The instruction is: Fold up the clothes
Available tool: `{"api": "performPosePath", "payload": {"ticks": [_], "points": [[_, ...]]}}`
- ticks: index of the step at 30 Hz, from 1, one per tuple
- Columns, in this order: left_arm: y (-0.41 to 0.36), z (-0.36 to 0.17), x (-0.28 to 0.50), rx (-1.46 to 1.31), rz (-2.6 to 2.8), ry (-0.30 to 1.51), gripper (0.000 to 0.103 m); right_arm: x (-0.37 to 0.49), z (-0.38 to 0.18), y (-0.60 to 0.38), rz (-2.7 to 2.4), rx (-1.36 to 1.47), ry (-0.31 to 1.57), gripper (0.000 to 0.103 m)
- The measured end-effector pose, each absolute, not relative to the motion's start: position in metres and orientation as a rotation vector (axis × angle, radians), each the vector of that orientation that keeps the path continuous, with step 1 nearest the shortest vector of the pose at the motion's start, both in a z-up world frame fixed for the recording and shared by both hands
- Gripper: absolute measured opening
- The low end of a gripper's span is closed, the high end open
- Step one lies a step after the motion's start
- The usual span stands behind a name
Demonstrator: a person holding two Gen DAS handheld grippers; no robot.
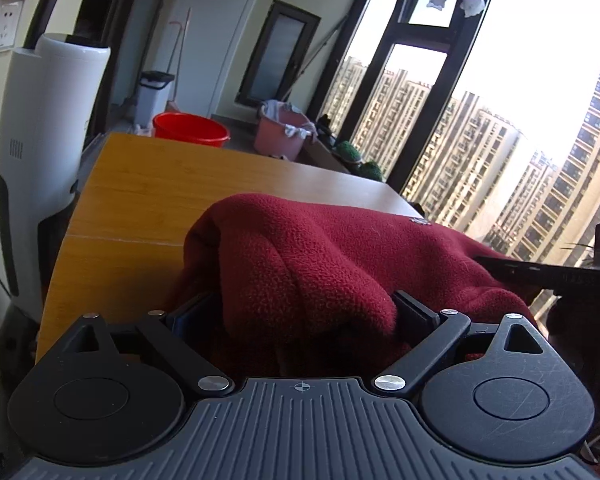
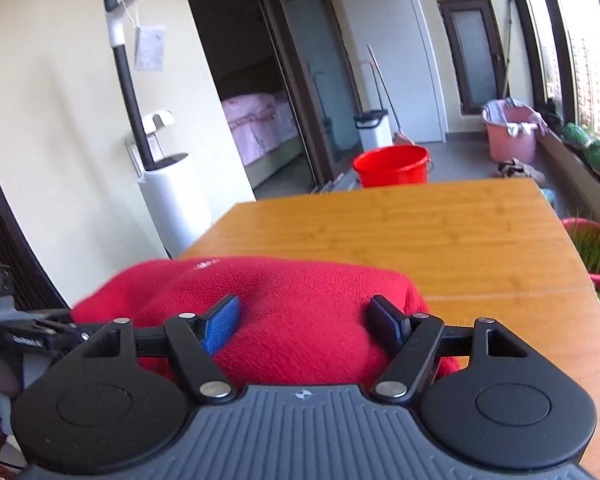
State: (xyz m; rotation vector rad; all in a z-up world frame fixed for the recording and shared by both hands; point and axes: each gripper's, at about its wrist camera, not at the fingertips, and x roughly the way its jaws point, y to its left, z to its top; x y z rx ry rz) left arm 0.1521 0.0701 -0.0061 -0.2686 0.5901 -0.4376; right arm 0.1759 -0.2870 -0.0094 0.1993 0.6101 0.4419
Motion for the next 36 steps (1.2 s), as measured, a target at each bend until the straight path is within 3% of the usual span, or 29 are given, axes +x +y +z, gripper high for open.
{"api": "performPosePath", "payload": {"ticks": [4,11,18,30,36], "points": [[0.064,0.009,0.158,-0.249,-0.429,0.558,0.101,0.161,-0.038,-0.313,0.418,0.401,0.616,0.084],[0.032,0.027,0.163,-0.127,-0.380,0.551,0.101,0.149,-0.062,-0.331,0.444,0.561,0.621,0.085],[0.045,0.020,0.172,-0.229,-0.395,0.598,0.103,0.133,-0.056,-0.326,0.454,0.545,0.562,0.068],[0.063,-0.022,0.208,-0.511,-0.536,0.736,0.102,0.138,-0.074,-0.321,0.502,0.669,0.553,0.073],[0.054,-0.018,0.232,-0.523,-0.544,0.686,0.100,0.165,-0.062,-0.310,0.507,0.596,0.499,0.067]]}}
